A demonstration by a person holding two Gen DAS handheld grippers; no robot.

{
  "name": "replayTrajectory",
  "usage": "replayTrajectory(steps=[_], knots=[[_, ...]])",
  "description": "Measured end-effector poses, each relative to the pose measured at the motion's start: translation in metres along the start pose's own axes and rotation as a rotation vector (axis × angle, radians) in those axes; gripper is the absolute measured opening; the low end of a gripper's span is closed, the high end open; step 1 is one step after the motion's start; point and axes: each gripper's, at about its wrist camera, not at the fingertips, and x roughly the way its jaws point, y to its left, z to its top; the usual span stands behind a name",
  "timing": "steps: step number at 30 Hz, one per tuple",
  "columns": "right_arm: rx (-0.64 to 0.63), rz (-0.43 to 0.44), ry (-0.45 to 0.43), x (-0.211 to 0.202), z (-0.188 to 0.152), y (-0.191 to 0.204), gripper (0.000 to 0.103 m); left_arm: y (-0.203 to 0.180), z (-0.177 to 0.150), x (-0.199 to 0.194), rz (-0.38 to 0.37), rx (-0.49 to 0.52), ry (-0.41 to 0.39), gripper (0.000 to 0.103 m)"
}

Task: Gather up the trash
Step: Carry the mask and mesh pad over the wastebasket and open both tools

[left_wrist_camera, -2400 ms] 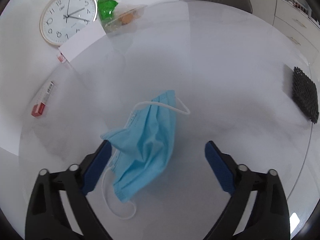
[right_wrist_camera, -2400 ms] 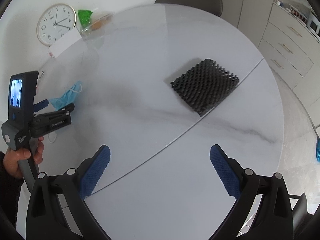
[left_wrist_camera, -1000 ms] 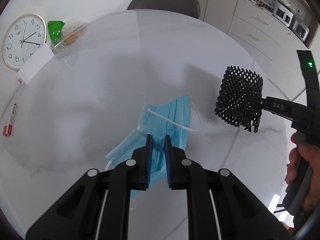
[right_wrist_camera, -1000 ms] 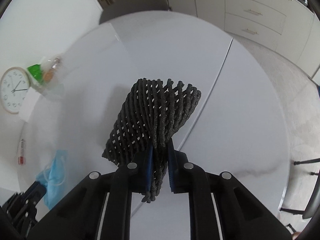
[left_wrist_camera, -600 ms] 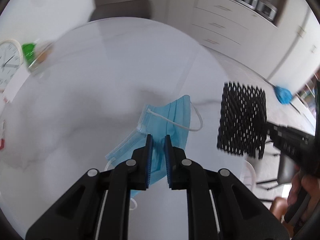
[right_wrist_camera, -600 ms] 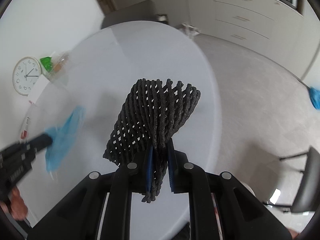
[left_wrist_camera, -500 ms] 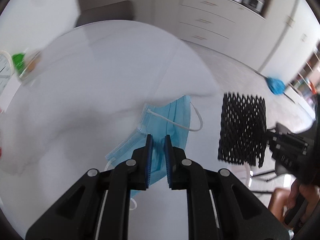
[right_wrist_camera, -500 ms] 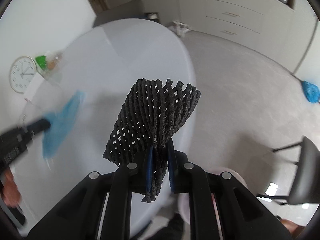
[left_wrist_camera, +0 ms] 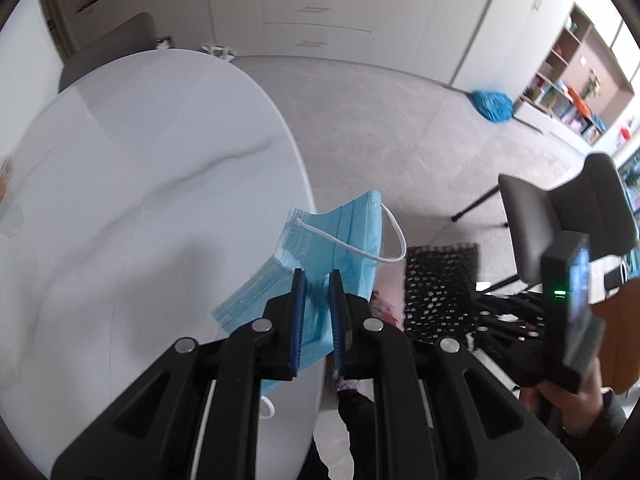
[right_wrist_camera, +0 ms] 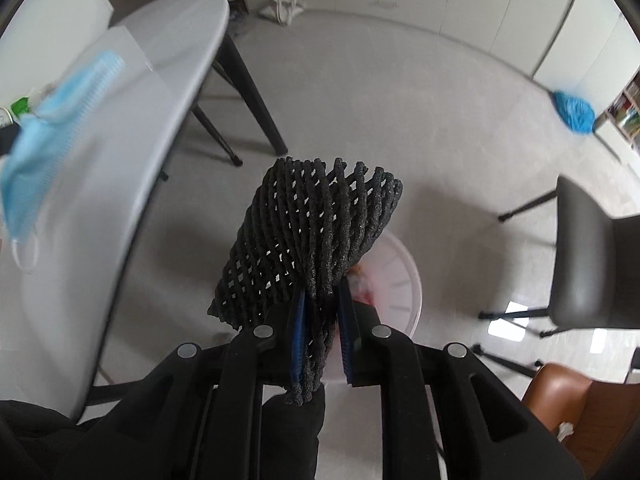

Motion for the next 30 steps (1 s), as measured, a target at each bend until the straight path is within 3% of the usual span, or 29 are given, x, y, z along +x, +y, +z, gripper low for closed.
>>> replayTrajectory(steps=[3, 5, 7, 9, 13, 23, 25, 26, 27, 29, 30], knots=[[-0.011, -0.001, 0.059, 0.036, -0.004, -0.007, 0.022, -0.014, -0.004, 0.009, -0.004, 0.028, 0.028, 0.012], [-0.009, -0.007, 0.110, 0.063, -0.009, -0.013, 0.029, -0.021, -0.008, 0.015, -0.005, 0.042, 0.051, 0.012], [0.007, -0.021, 0.149, 0.079, -0.018, -0.014, 0.053, -0.029, -0.009, 0.020, -0.008, 0.053, 0.068, 0.012], [0.019, -0.026, 0.171, 0.085, -0.021, -0.018, 0.065, -0.036, -0.011, 0.025, -0.009, 0.068, 0.081, 0.012], [0.038, -0.025, 0.162, 0.077, -0.028, -0.027, 0.078, -0.050, -0.012, 0.033, -0.005, 0.100, 0.104, 0.012], [0.149, -0.134, 0.025, 0.006, -0.036, -0.089, 0.092, -0.095, -0.016, 0.063, -0.117, 0.230, 0.195, 0.012], [0.166, -0.156, 0.006, -0.006, -0.037, -0.099, 0.093, -0.107, -0.018, 0.069, -0.151, 0.261, 0.221, 0.021], [0.174, -0.164, -0.002, -0.011, -0.037, -0.102, 0.094, -0.112, -0.020, 0.071, -0.163, 0.276, 0.233, 0.037], [0.186, -0.171, -0.013, -0.016, -0.038, -0.106, 0.095, -0.116, -0.022, 0.073, -0.169, 0.289, 0.241, 0.061], [0.203, -0.178, -0.023, -0.021, -0.037, -0.112, 0.096, -0.125, -0.025, 0.074, -0.160, 0.325, 0.242, 0.084], [0.209, -0.181, -0.024, -0.023, -0.037, -0.115, 0.096, -0.129, -0.026, 0.072, -0.160, 0.343, 0.240, 0.088]])
